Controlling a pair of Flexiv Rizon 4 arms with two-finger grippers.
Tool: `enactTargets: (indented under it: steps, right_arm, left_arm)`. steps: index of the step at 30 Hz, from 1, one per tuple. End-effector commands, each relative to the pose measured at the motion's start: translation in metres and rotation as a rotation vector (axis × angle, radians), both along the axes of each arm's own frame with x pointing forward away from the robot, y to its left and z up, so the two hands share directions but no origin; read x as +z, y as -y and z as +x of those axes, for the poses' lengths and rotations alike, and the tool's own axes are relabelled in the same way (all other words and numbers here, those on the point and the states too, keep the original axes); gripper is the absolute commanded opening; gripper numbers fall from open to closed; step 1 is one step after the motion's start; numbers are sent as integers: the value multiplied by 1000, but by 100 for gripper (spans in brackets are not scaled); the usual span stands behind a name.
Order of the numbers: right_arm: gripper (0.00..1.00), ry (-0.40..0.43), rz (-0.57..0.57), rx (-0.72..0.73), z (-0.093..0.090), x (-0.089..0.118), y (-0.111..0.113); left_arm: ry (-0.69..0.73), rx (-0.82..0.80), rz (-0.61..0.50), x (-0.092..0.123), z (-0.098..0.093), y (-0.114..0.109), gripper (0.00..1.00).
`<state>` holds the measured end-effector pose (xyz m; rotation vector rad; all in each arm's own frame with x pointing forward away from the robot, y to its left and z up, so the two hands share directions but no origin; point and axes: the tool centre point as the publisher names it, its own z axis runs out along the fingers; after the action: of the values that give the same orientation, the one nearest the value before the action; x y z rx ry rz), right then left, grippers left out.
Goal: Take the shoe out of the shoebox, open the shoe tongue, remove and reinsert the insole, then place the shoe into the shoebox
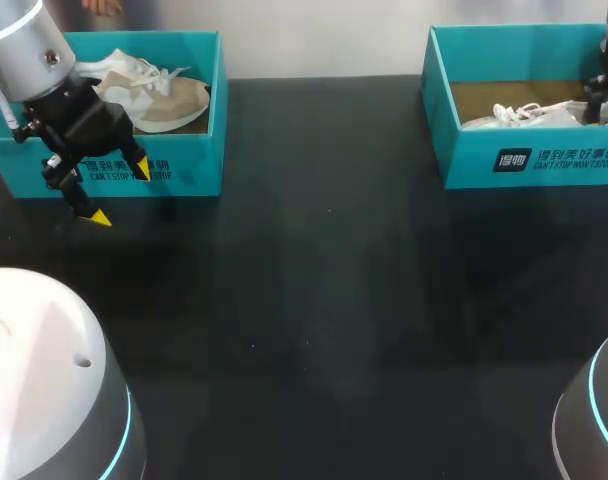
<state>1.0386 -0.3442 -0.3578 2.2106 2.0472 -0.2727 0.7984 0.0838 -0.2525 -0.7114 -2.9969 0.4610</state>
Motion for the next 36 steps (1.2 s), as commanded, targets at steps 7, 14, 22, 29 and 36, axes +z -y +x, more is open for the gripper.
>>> enactTargets:
  steps: [7, 14, 22, 29, 36]
  right_arm:
    - [100, 42, -26, -55, -12, 55, -17]
    - [100, 60, -8, -61, -23, 93, -38]
    - [100, 56, 32, -77, -54, 139, -63]
    - [100, 49, 46, -75, -70, 163, -81]
    - [100, 55, 79, -101, -75, 165, -85]
  left_arm:
    - [2, 0, 2, 0, -1, 0, 100]
    - [2, 0, 2, 0, -1, 0, 100]
    - [2, 0, 2, 0, -1, 0, 100]
    - [2, 0, 2, 0, -1, 0, 100]
    - [2, 0, 2, 0, -1, 0, 100]
